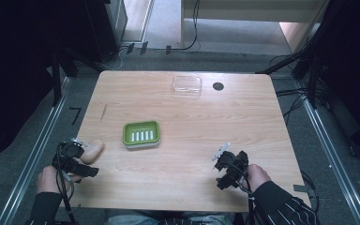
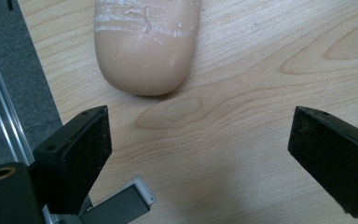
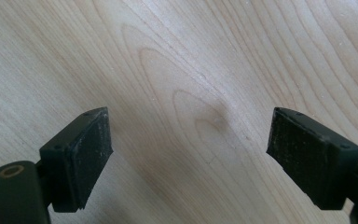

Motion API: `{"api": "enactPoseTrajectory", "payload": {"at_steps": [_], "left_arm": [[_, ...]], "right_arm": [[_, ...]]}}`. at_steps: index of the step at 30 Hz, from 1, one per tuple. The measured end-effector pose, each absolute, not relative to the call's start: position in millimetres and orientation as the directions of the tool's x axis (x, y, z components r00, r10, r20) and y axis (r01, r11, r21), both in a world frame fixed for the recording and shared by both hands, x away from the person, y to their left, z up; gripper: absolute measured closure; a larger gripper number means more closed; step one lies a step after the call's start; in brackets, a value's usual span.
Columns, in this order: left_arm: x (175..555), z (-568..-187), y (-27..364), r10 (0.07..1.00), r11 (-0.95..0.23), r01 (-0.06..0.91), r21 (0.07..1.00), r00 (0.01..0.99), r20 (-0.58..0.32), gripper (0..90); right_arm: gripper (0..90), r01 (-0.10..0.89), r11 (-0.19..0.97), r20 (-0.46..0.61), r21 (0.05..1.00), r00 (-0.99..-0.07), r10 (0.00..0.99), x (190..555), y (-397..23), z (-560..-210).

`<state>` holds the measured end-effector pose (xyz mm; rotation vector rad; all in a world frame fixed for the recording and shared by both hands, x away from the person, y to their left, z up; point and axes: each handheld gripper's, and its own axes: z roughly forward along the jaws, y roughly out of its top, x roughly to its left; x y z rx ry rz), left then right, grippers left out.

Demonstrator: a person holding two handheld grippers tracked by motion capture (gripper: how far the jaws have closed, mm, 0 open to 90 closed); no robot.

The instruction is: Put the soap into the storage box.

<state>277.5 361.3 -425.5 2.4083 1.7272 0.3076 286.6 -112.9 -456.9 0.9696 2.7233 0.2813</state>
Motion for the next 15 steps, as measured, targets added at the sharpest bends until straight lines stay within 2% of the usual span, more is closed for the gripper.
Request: {"api": "enactPoseTrajectory", "payload": {"at_steps": [15], "left_arm": [[277.9,-425.0,362.8,0.943,-0.331,0.909,0.253,0.323,0.072,6.8]], "right_arm": [[14.3,0.584,0.771,-0.164,0.253,-0.760,0.629,287.0,-111.5,-456.9]]}}
